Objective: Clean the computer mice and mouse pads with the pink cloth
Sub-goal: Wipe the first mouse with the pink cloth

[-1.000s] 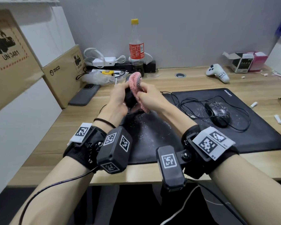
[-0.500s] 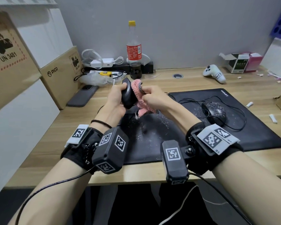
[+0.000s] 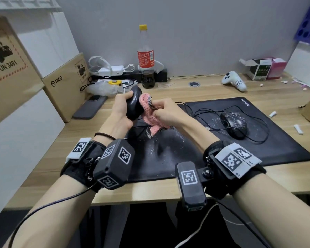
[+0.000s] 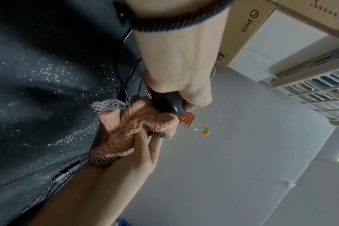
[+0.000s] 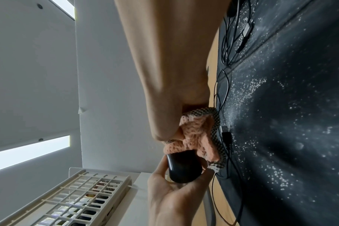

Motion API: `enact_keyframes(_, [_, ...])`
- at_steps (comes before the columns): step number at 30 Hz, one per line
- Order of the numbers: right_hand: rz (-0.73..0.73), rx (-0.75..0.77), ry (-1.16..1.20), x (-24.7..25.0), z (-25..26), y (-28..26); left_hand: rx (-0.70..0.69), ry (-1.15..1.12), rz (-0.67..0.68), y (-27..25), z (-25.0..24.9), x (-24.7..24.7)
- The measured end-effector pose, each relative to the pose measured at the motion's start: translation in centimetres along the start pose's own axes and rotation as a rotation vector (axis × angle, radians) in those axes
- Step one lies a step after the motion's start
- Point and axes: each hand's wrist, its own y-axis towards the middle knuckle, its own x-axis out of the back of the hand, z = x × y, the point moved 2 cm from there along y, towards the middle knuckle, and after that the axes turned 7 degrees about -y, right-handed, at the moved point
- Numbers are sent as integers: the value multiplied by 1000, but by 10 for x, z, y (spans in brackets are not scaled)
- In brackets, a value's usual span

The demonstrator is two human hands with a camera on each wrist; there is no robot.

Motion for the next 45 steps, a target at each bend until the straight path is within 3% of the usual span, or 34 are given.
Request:
enact_keyframes(6, [115,9,-42,10,22,-6,10,-115,44,-3,-5,14])
enact_keyframes(10, [-69,-33,87,14,26,4,5,-125,13,-3,-6,23])
enact_keyframes(13, [-197,-43,58,12,24,15,19,-99,41,-8,-3,21])
enact_keyframes(19, [-136,13,-139,-3,23,20,4,-12,114,-10,3,11])
enact_keyframes(26, [-178,173,-307,-9,24,2,6,-55,4,-1,6,14])
enact_keyframes(29, [-33,198,-258,-9,25,-2,13,-99,-15,3,7,20])
enact_keyframes(31, [60,135,-115,-1,28,-2,6,-131,5,3,5,21])
enact_keyframes(34, [-113,47,64,12,26,12,-61,-121,48,-1,1,15])
enact_keyframes(36, [-232,47,-3,16,28,22,-85,-86,83,-4,1,7])
enact_keyframes(39, [-202,102,-193,6,31,28,-68,-92,140,-5,2,0])
enact_keyframes(45, [-210,197,-210,-11,23,18,18,-167,47,-2,7,2])
